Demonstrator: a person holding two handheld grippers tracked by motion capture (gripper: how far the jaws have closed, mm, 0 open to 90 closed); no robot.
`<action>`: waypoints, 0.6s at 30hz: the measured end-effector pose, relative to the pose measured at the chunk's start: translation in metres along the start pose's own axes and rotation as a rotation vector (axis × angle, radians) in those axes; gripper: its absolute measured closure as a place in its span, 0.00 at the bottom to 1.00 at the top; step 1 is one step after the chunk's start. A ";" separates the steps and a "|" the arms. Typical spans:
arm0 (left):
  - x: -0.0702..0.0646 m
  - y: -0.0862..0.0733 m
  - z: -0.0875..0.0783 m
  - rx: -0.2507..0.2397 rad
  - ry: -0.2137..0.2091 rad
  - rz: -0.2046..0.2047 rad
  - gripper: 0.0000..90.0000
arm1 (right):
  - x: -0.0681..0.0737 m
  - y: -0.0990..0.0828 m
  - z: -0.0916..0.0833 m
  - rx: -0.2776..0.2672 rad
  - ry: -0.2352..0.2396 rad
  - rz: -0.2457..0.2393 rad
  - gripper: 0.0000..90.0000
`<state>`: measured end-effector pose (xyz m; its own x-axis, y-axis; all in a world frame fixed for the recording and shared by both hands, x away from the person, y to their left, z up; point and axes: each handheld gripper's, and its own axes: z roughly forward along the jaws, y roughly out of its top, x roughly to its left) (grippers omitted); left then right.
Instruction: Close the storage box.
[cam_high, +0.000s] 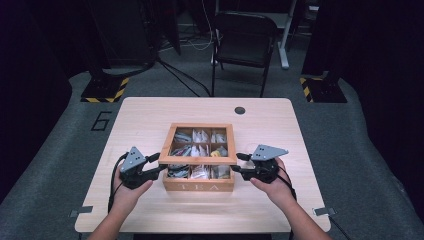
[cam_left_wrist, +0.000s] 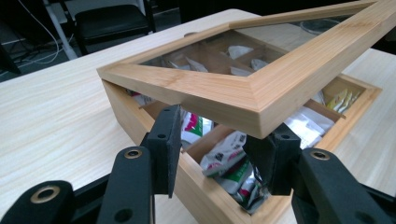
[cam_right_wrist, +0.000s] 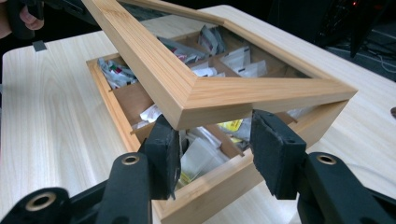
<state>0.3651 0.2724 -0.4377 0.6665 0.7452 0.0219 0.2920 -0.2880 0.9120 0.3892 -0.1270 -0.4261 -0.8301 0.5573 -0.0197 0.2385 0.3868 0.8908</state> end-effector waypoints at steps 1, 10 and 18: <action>-0.001 -0.001 -0.001 0.002 0.001 0.008 0.61 | 0.001 -0.001 0.000 0.003 0.001 0.005 0.58; -0.005 -0.006 -0.002 0.003 0.008 0.010 0.61 | 0.003 -0.007 0.002 0.009 -0.002 0.011 0.58; -0.007 -0.015 -0.001 0.015 -0.001 0.005 0.61 | 0.006 -0.015 0.005 0.022 0.000 0.025 0.58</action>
<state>0.3557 0.2723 -0.4515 0.6690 0.7428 0.0260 0.2990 -0.3010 0.9056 0.3831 -0.1257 -0.4414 -0.8236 0.5671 0.0026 0.2704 0.3886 0.8809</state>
